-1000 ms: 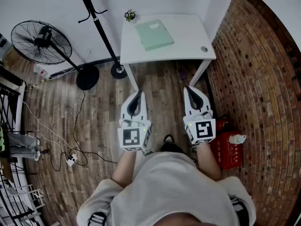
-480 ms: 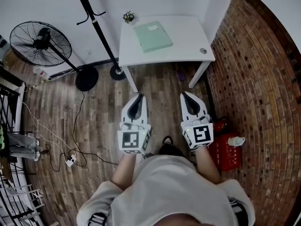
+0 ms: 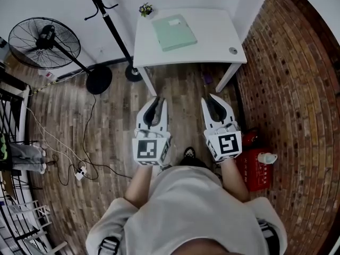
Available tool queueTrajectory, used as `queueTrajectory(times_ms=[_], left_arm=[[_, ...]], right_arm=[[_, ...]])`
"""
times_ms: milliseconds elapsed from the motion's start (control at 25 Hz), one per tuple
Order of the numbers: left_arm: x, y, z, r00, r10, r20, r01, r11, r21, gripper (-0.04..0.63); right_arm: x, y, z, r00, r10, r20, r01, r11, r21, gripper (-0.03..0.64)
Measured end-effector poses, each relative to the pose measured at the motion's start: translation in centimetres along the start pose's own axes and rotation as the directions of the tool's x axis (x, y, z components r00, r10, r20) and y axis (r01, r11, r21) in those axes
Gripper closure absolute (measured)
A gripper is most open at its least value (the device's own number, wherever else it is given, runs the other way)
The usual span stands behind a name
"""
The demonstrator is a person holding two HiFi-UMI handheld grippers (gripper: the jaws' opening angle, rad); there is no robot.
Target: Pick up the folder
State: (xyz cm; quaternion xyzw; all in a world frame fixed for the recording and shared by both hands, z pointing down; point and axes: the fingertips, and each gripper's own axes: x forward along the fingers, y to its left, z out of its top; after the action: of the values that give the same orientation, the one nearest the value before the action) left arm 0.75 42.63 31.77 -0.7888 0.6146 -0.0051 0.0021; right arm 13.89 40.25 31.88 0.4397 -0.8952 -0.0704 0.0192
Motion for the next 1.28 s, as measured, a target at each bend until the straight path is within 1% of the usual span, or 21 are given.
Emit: queueTrajectory(times_ms=[160, 320, 600, 720, 920, 1040, 1280], left_arm=[[2.0, -0.1, -0.5, 1.000, 0.009, -0.023, -0.009, 1.000, 0.005, 0.535], [3.9, -0.6, -1.0, 0.999, 0.023, -0.041, -0.023, 1.000, 0.003, 0.535], [6.6, -1.6, -2.5, 0.996, 0.047, -0.078, -0.048, 0.999, -0.009, 0.533], [7.7, -1.7, -3.0, 0.994, 0.055, -0.097, -0.057, 0.998, -0.012, 0.532], [9.5, -0.8, -3.4, 0.991, 0.069, -0.116, -0.069, 0.998, 0.000, 0.531], [10.9, 0.2, -3.9, 0.990, 0.070, -0.121, -0.072, 0.997, -0.008, 0.531], [15.4, 2.4, -4.9, 0.990, 0.049, -0.132, -0.052, 0.998, -0.021, 0.531]], right_arm=[[1.3, -1.6, -0.4, 1.000, 0.020, 0.013, -0.020, 1.000, 0.003, 0.558], [2.1, -3.4, -1.2, 0.999, 0.032, -0.004, -0.032, 0.999, 0.013, 0.557], [3.2, -6.0, -2.8, 0.997, 0.082, -0.009, -0.081, 0.996, 0.019, 0.554], [3.9, -7.2, -3.7, 0.996, 0.084, -0.027, -0.083, 0.996, 0.041, 0.549], [5.8, -8.3, -4.5, 0.995, 0.091, -0.034, -0.089, 0.994, 0.061, 0.548], [7.2, -8.4, -5.2, 0.994, 0.103, -0.042, -0.100, 0.993, 0.059, 0.546], [11.3, -9.9, -6.5, 0.992, 0.097, -0.076, -0.093, 0.994, 0.052, 0.543]])
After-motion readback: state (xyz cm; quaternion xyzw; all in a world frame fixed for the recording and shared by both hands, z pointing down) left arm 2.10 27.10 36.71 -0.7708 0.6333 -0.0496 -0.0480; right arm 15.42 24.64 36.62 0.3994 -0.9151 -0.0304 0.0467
